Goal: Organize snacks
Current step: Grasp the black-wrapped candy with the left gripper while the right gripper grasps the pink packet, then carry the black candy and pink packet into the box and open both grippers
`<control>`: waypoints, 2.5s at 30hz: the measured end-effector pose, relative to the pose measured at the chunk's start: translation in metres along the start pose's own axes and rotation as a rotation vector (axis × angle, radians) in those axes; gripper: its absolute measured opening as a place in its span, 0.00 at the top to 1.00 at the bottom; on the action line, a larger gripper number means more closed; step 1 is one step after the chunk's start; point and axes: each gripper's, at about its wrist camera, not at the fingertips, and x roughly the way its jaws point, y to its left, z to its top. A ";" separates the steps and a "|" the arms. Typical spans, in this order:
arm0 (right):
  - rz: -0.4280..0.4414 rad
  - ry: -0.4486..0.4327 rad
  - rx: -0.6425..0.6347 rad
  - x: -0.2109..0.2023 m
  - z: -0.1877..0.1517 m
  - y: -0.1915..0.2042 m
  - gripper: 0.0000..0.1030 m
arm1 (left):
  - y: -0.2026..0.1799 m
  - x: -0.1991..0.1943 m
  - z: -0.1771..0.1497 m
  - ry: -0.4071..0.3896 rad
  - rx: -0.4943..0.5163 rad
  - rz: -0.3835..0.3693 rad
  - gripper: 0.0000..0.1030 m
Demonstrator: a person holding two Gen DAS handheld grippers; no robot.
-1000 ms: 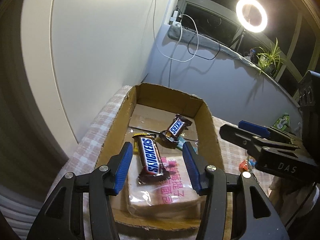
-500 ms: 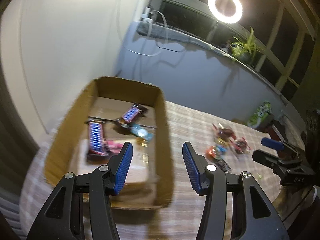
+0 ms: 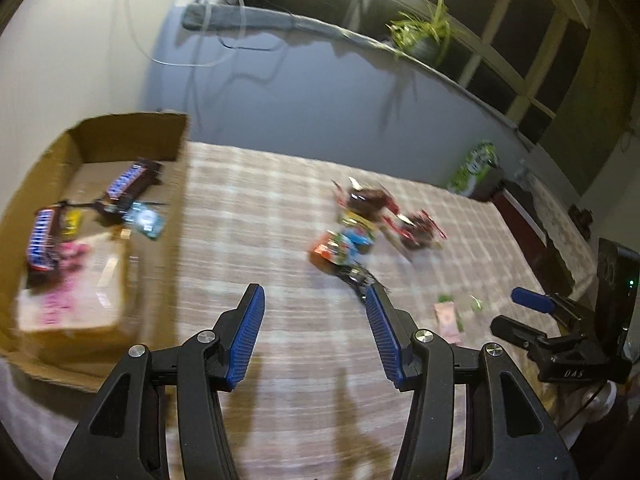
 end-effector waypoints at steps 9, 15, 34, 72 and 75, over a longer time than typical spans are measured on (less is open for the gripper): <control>0.097 0.030 -0.012 0.019 -0.005 0.021 0.49 | -0.030 0.039 -0.005 0.089 0.059 -0.066 0.65; 0.098 0.070 -0.002 0.037 -0.004 0.026 0.50 | -0.036 0.066 0.000 0.153 0.053 -0.097 0.66; 0.074 0.106 -0.082 0.065 0.004 0.043 0.50 | -0.062 0.105 0.006 0.156 0.227 0.085 0.76; 0.058 0.098 -0.112 0.065 0.002 0.042 0.93 | -0.033 0.054 -0.011 0.094 0.159 0.043 0.80; 0.045 0.081 -0.107 0.064 0.003 0.042 0.95 | -0.031 0.049 -0.010 0.084 0.152 0.043 0.80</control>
